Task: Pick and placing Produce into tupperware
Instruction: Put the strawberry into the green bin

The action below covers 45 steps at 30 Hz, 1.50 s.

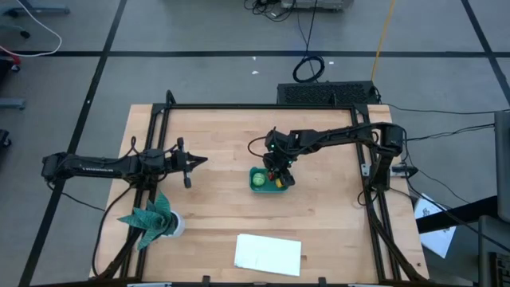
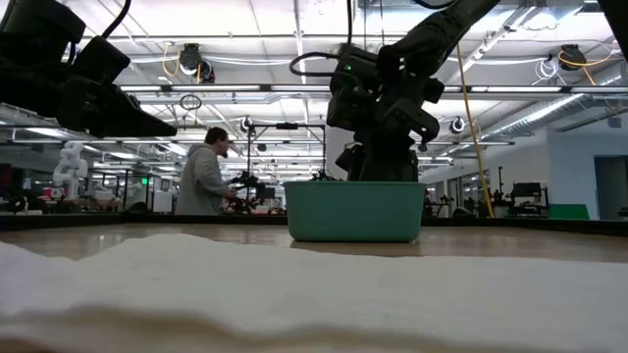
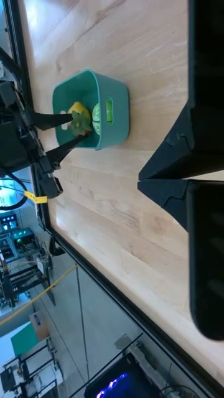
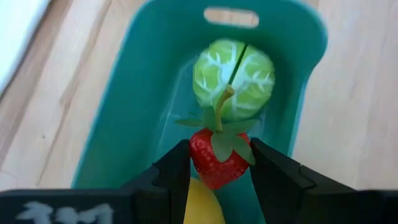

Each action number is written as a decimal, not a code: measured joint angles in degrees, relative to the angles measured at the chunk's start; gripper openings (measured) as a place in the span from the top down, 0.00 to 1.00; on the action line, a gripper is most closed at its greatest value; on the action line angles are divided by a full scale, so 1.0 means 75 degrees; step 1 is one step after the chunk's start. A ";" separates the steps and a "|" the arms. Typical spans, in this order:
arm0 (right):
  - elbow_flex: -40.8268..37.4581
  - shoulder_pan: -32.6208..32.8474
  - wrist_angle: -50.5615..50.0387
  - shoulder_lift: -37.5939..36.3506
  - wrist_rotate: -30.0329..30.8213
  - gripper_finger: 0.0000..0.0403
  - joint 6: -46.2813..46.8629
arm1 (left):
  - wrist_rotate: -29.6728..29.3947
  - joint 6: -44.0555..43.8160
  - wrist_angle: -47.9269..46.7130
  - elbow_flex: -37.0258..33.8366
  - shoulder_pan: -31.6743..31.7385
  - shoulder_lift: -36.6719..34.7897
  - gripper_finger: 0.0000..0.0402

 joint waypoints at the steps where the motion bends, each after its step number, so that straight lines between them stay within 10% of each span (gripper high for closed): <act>1: -0.0041 0.0000 0.0002 0.0002 0.0000 0.65 -0.0001 | 0.0000 0.0000 0.0000 -0.0002 0.0000 0.0001 1.00; 45: -0.0440 0.0052 0.0631 0.0002 0.0032 0.65 -0.0674 | 0.0003 0.0006 -0.0004 -0.0003 -0.0003 0.0000 1.00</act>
